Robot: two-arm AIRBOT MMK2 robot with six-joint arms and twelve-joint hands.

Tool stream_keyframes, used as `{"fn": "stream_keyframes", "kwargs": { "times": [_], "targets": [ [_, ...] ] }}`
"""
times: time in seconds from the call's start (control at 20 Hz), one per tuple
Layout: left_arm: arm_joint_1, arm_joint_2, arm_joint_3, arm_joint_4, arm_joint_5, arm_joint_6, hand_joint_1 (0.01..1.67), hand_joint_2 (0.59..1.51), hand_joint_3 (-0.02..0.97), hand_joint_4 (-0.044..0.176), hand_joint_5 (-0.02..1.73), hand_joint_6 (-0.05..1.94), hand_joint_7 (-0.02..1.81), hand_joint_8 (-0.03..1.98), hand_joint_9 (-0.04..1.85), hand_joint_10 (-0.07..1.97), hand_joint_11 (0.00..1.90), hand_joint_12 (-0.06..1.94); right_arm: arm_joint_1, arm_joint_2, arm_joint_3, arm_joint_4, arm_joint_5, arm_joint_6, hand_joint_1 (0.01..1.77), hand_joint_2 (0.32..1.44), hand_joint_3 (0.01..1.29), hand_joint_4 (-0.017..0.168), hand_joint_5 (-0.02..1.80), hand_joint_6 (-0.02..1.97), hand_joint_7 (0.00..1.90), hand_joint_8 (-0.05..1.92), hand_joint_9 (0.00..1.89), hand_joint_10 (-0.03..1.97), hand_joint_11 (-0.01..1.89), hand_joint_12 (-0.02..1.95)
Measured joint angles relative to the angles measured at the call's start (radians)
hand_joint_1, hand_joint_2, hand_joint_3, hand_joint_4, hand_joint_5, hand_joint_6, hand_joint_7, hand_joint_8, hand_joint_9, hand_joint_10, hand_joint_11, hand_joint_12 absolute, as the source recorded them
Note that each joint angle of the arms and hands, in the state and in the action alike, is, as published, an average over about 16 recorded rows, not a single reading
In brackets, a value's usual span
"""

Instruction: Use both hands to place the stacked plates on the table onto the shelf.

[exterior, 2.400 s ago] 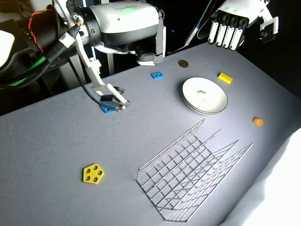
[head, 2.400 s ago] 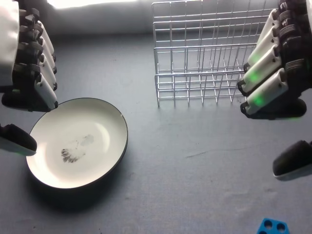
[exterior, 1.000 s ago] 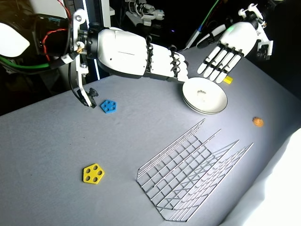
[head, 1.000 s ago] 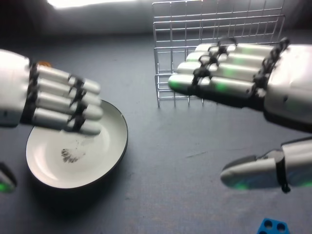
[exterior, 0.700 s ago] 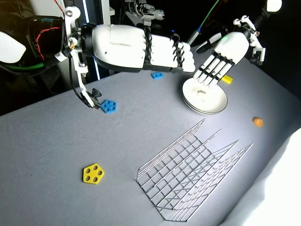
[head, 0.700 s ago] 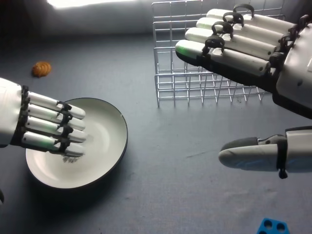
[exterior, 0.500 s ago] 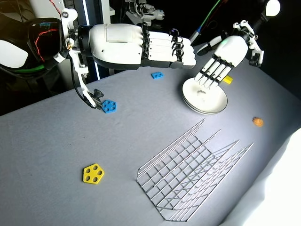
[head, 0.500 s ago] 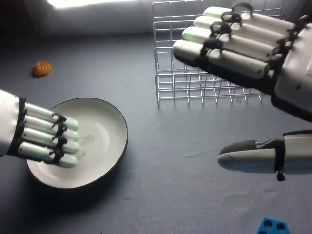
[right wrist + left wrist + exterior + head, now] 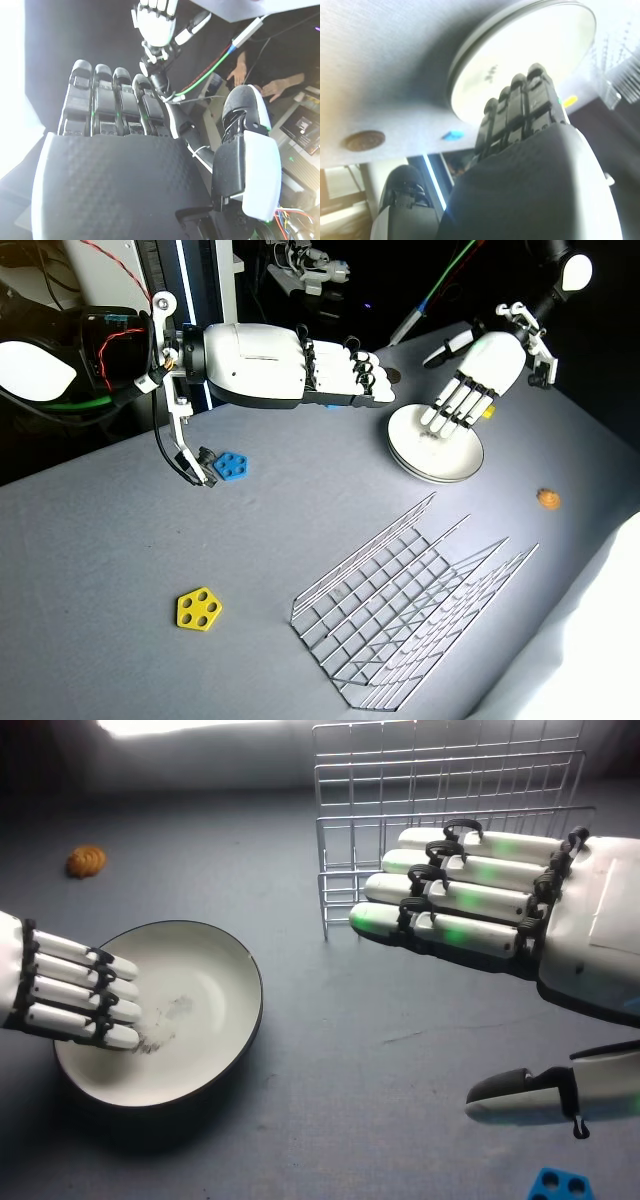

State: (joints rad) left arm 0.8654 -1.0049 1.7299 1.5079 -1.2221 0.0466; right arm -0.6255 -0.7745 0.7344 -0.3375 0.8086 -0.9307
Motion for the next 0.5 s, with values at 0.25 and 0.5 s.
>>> {"fn": "stream_keyframes", "kwargs": {
  "times": [0.25, 0.5],
  "targets": [
    [0.019, -0.018, 0.043, -0.006, -0.004, -0.008, 0.02, 1.085, 0.017, 0.001, 0.02, -0.01, 0.02, -0.01, 0.02, 0.01, 0.02, -0.01, -0.002, 0.0, 0.007, -0.046, -0.032, -0.007, 0.26, 1.07, 0.02, 0.001, 0.02, 0.02, 0.01, 0.01, 0.02, 0.0, 0.02, -0.01],
    [0.035, -0.032, 0.074, -0.008, -0.01, -0.019, 0.02, 1.083, 0.017, 0.001, 0.02, -0.01, 0.02, -0.01, 0.01, 0.01, 0.02, -0.01, -0.003, 0.0, 0.012, -0.086, -0.063, -0.018, 0.27, 1.07, 0.02, 0.0, 0.02, 0.02, 0.01, 0.01, 0.02, 0.0, 0.02, -0.01]
  ]
}}
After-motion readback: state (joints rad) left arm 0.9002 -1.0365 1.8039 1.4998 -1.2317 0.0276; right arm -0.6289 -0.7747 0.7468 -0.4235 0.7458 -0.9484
